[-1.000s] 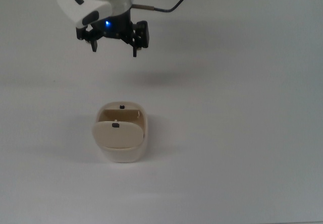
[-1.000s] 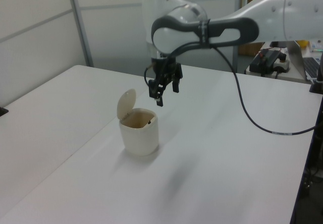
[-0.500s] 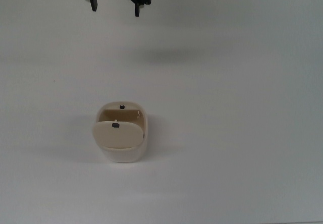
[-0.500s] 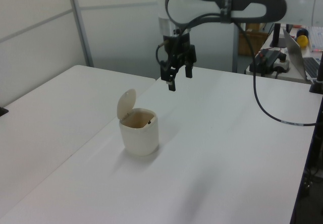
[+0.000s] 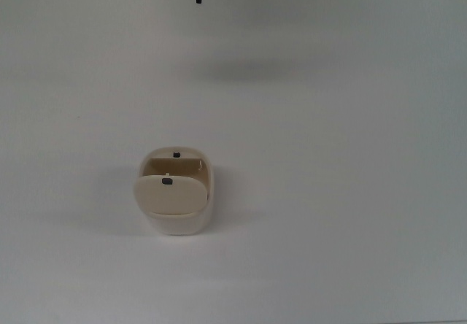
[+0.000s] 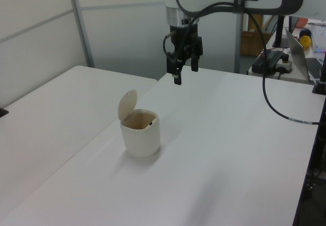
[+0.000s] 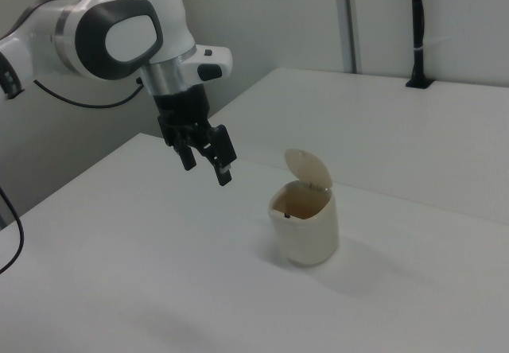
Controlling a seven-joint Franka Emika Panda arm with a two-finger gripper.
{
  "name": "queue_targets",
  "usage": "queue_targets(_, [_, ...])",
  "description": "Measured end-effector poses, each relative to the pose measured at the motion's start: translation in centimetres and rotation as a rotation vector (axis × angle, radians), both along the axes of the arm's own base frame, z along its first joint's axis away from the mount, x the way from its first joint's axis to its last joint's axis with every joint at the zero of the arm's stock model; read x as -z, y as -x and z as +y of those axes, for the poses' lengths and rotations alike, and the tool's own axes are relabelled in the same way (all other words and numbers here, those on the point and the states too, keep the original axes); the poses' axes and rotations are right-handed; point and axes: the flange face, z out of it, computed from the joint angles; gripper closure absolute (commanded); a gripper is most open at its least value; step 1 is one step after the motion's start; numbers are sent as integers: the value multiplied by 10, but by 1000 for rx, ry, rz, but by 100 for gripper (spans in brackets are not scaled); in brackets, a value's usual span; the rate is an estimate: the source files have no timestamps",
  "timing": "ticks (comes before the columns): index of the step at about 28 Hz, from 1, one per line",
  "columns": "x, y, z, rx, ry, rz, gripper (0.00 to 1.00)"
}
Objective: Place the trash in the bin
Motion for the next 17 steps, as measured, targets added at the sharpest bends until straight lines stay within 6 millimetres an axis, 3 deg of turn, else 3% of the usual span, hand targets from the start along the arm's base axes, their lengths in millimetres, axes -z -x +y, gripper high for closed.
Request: queue_targets(17, [7,-3,-3,-56,1,14,0])
